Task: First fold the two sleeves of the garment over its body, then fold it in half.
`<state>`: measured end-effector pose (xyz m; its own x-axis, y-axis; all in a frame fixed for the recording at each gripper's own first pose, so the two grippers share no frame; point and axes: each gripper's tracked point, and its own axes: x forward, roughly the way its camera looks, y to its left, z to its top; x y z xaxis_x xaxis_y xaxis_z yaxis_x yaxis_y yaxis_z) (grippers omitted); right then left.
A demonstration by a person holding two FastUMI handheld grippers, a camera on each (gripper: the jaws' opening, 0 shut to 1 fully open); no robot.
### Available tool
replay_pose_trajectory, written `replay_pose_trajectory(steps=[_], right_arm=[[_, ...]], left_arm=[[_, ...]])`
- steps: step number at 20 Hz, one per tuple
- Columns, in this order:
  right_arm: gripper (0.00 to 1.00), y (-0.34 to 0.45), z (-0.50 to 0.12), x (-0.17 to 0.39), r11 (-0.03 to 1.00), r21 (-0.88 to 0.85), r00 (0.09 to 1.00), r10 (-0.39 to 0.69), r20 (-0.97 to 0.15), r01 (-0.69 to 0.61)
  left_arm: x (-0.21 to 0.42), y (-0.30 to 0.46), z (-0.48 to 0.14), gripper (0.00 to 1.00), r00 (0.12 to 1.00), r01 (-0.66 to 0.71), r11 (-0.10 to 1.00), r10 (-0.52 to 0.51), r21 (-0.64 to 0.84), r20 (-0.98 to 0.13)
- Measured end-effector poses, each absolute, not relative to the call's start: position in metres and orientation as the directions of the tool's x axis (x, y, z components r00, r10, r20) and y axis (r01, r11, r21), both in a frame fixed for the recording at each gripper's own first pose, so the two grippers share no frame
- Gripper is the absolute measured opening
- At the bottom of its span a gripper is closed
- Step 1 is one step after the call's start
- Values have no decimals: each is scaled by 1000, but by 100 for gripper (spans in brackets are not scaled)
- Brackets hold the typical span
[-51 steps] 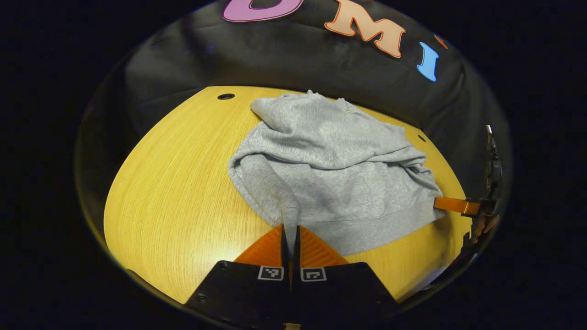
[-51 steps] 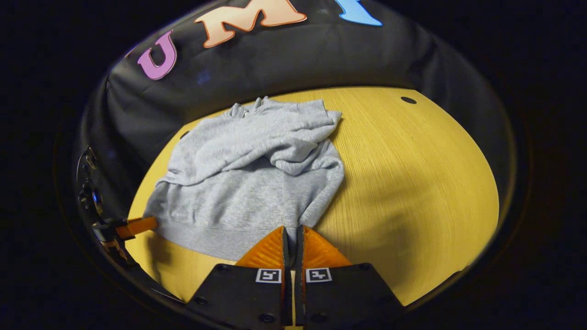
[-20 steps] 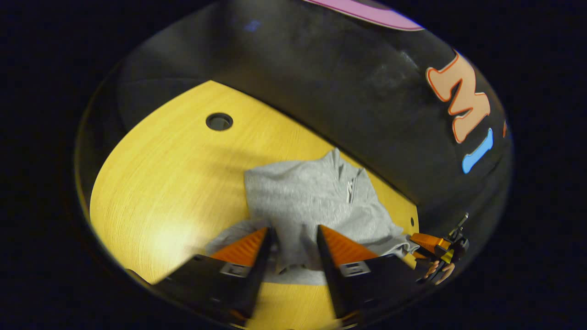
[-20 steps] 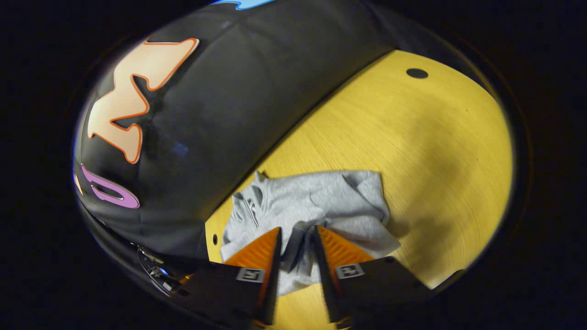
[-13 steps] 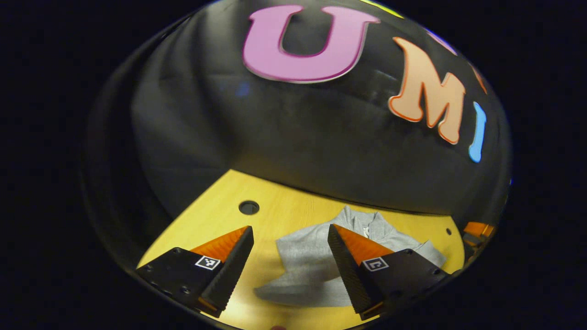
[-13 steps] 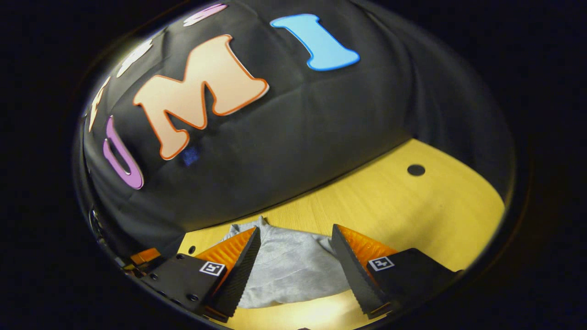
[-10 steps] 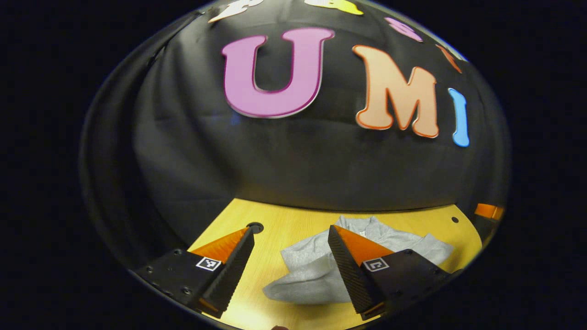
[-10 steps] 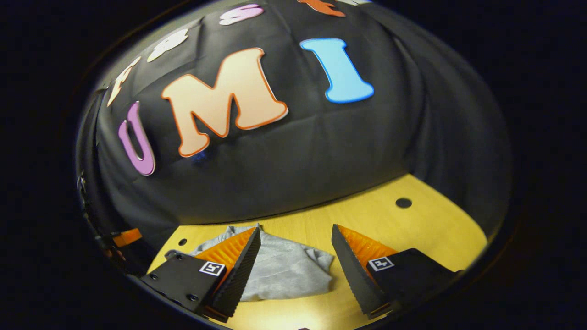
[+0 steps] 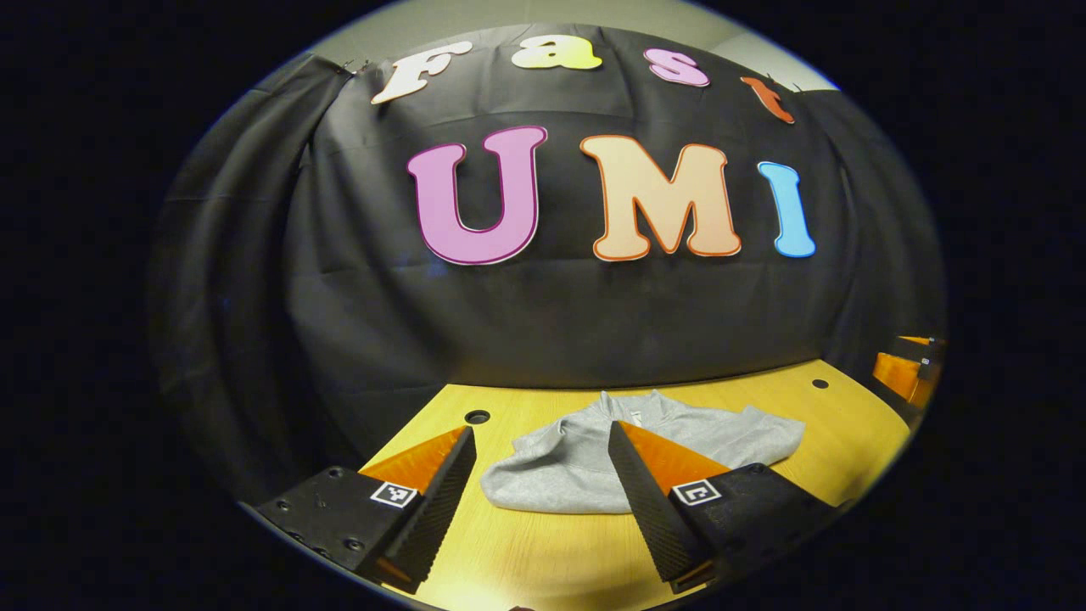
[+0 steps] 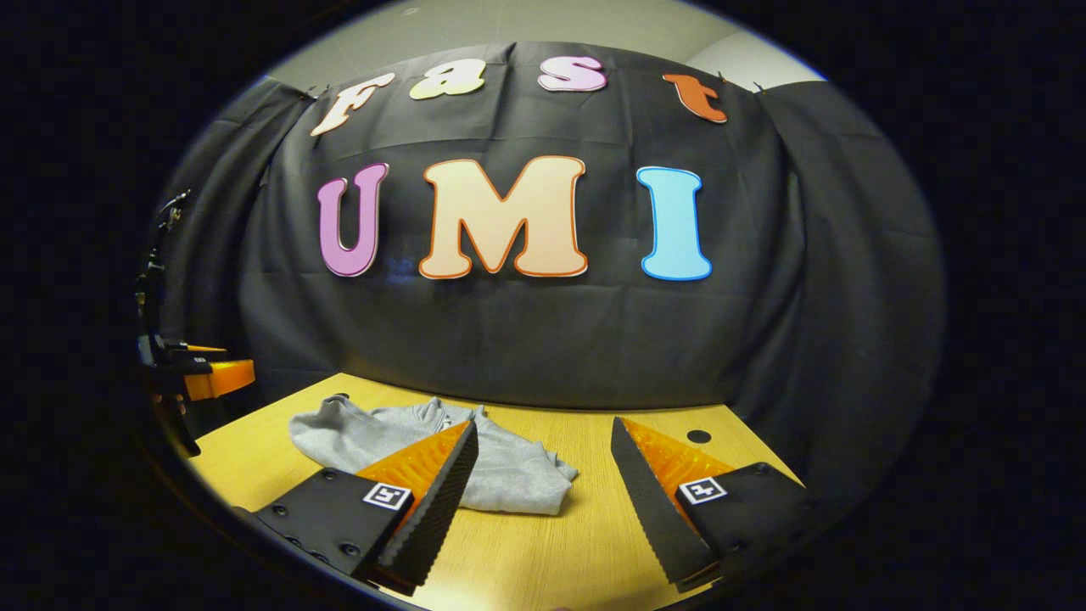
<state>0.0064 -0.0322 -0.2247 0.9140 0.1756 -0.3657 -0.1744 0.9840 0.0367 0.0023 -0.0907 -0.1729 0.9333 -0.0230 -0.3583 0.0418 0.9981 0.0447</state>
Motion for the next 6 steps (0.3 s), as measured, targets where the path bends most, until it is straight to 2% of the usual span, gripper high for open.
replay_pose_trajectory(steps=[3,6], right_arm=[[99,-25,-209,-13,988,80,922,155,-354,-135],[99,-21,-198,-25,990,80,928,136,-347,-115]], left_arm=[[-13,-85,-161,93,935,94,995,-77,33,-346],[-14,-65,-150,93,941,101,994,-83,38,-327]])
